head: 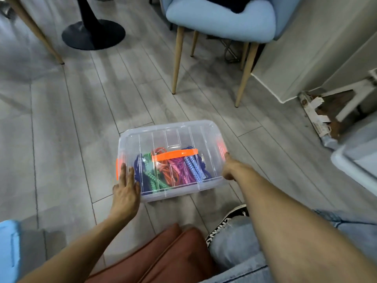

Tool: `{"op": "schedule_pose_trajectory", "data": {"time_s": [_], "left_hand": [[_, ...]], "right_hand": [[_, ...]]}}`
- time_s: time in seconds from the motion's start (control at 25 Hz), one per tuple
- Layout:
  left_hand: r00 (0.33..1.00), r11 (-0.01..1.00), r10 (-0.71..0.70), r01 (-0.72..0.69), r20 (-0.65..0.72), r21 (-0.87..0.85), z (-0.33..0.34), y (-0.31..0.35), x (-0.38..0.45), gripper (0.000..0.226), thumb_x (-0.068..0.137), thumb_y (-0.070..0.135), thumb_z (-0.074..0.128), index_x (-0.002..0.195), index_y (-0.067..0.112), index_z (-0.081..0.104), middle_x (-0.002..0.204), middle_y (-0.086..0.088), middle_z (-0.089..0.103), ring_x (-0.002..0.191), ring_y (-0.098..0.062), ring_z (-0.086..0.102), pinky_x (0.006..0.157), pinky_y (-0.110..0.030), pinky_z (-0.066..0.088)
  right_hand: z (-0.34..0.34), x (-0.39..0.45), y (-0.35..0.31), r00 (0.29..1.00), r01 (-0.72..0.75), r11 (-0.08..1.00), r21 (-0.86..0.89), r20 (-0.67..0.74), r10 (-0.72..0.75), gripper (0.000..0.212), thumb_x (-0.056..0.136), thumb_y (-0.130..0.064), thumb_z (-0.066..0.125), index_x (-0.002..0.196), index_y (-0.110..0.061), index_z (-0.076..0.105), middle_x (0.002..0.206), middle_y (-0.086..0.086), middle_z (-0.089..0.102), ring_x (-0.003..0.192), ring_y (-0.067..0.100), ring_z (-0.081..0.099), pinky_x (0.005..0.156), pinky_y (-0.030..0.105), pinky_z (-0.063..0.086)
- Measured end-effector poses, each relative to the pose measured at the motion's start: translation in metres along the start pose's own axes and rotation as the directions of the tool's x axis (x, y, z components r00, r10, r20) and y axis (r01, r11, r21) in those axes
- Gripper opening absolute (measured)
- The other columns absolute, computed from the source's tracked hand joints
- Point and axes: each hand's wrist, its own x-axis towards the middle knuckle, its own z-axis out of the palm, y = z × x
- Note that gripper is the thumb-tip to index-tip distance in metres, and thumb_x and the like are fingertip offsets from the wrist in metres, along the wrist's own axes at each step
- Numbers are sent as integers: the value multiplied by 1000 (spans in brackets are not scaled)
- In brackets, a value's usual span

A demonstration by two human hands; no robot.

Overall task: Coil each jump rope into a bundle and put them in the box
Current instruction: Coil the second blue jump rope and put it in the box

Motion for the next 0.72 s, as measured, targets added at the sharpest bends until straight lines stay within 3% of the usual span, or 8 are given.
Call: {"op": "schedule_pose_trajectory", "data": {"time_s": [0.08, 0.2, 0.32, 0.4, 0.52, 0.6, 0.72], "left_hand": [[1000, 1000, -7, 7, 28, -3, 6, 30, 19, 59, 105, 32, 21, 158, 14, 4, 164, -3, -19, 121, -38, 46, 98, -44, 36], [998, 1000, 13, -14, 68, 13, 23, 75, 47, 60, 105, 34, 19, 156, 21, -9, 162, 0, -25, 120, -33, 45, 98, -40, 36], [990, 998, 63, -60, 127, -25, 43, 118, 70, 60, 105, 38, 16, 149, 34, -24, 157, 10, -35, 113, -30, 45, 96, -39, 40], [984, 995, 104, -102, 141, -24, 57, 148, 82, 64, 106, 35, 21, 152, 33, -23, 156, 10, -37, 123, -32, 41, 97, -40, 42], [973, 985, 169, -171, 154, -3, 84, 193, 91, 68, 106, 29, 28, 154, 24, -20, 156, 5, -39, 140, -33, 29, 103, -40, 38], [961, 975, 223, -224, 162, -13, 103, 223, 97, 69, 105, 29, 29, 153, 25, -22, 155, 4, -42, 137, -37, 32, 107, -43, 39], [926, 939, 343, -337, 156, -67, 126, 266, 105, 63, 105, 37, 24, 157, 25, -10, 161, 6, -30, 123, -39, 42, 102, -47, 41]], "right_hand": [[-25, 13, 29, 999, 29, 997, -65, 46, -26, 93, 91, -18, 49, 156, -32, -17, 133, 16, 57, 94, 27, 67, 81, 37, 56], [-52, 51, 85, 992, 78, 980, -182, 112, -58, 101, 87, -30, 57, 156, -34, -17, 153, 17, 41, 125, 34, 58, 105, 47, 48], [-80, 79, 136, 986, 70, 983, -172, 160, -43, 99, 80, -31, 70, 159, -27, 10, 151, 19, 42, 124, 36, 57, 104, 50, 48], [-100, 86, 162, 984, 45, 970, -239, 181, -1, 91, 81, -34, 73, 156, -21, 25, 149, 20, 43, 119, 34, 60, 102, 46, 50], [-118, 92, 211, 987, 63, 902, -428, 163, 9, 80, 92, -44, 62, 158, -22, 21, 154, 15, 40, 127, 31, 55, 105, 40, 47], [-111, 89, 253, 991, 68, 921, -385, 133, -18, 74, 99, -47, 50, 159, -20, 15, 158, 11, 35, 137, 31, 45, 110, 37, 39], [-80, 78, 327, 994, 112, 985, -133, -2, -113, 46, 106, -38, 39, 145, -15, 41, 146, 13, 41, 125, 31, 52, 100, 34, 42]]}}
